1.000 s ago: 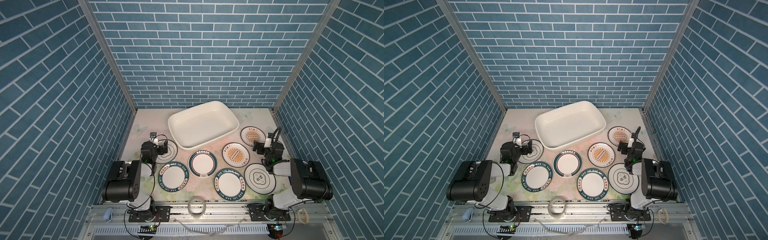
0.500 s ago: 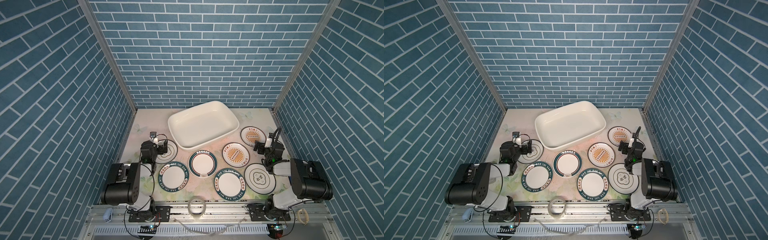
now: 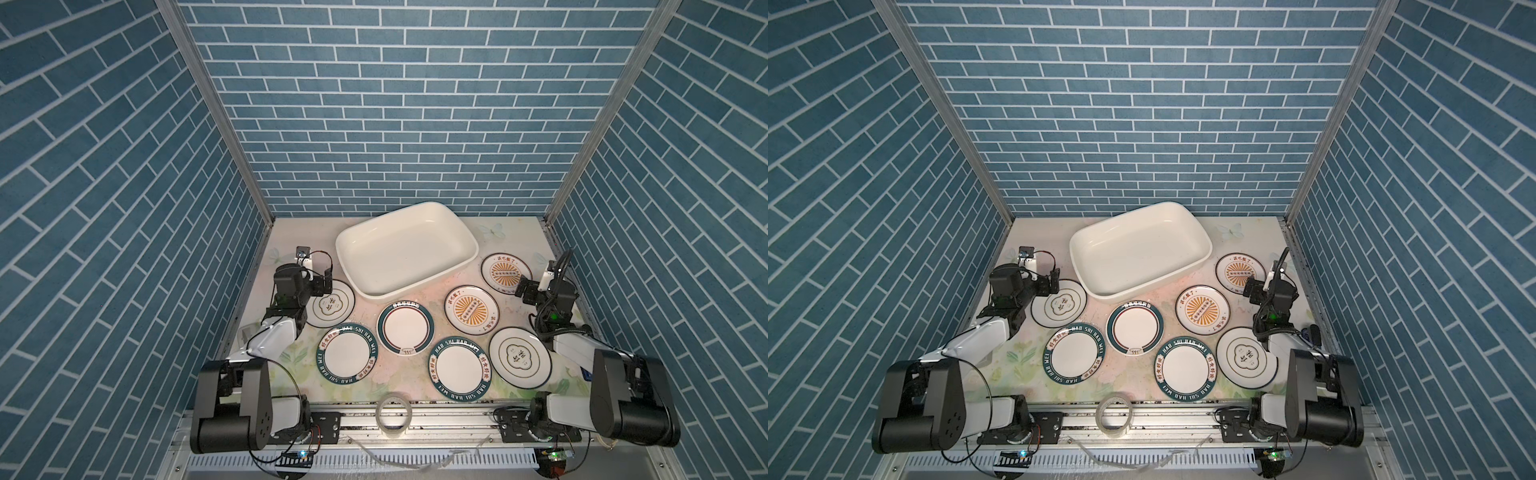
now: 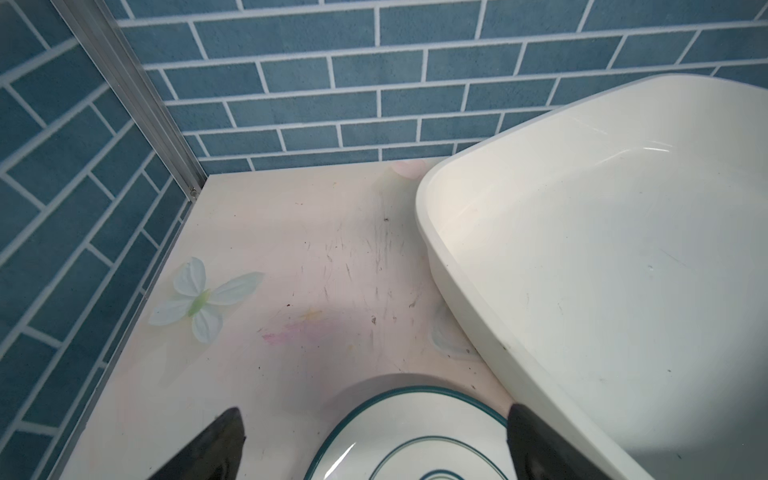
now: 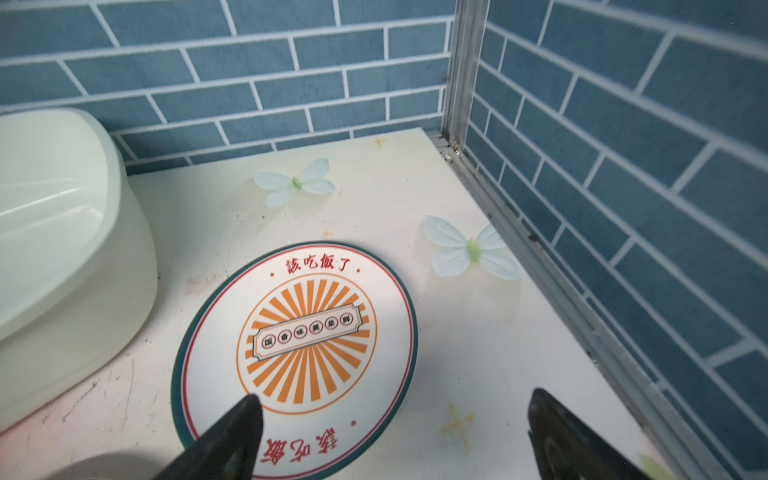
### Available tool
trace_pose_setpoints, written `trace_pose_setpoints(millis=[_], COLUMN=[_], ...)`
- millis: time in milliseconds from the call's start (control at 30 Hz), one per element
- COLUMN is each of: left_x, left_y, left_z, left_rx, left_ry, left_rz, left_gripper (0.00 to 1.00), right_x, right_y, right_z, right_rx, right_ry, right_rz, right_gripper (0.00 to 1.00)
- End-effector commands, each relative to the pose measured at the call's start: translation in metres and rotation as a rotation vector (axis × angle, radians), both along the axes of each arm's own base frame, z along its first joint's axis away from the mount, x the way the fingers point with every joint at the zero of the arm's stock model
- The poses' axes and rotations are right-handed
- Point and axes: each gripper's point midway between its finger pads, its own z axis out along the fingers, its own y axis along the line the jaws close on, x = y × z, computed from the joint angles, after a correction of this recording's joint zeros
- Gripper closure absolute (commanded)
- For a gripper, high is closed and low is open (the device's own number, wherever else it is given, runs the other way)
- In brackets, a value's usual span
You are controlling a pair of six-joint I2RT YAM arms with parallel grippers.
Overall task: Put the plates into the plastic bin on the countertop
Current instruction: 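Raise the left arm by the bin while the right gripper reaches the farthest sunburst plate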
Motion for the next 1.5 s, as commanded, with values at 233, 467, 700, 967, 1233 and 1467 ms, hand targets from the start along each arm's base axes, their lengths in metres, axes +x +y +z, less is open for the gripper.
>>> trace_pose_setpoints(millis=[233,467,700,967,1233,1467], left_x=[-0.033,-0.043,-0.046,-0.060,-0.066,-0.061], left_y=[-0.008,-0.018,-0.047,-0.107,-0.148,-0.160], left_z=[0.015,0.063,0.126,0.152,0.141,0.138], left_rx=[0.062,0.069,0.041,-0.004,-0.019,-0.038], left_ry=[0.244,0.280,0.264,0.305,0.337,0.361], left_rz=[-0.088,-0.164,-0.293,-0.515,-0.649,-0.680], left_gripper=[0.00,0.00,0.01,0.01,0.01,0.00], right_x=[-0.024,-0.042,-0.057,-0.065,-0.055,-0.047], right_y=[0.018,0.053,0.068,0.087,0.076,0.050], right_z=[0.037,0.052,0.026,-0.002,-0.033,-0.042], right_rx=[0.318,0.494,0.565,0.644,0.712,0.762], right_ry=[0.209,0.175,0.398,0.562,0.583,0.526], right_rz=[-0.057,0.086,0.098,0.158,0.031,-0.104], right_gripper=[0.01,0.01,0.12,0.21,0.22,0.22])
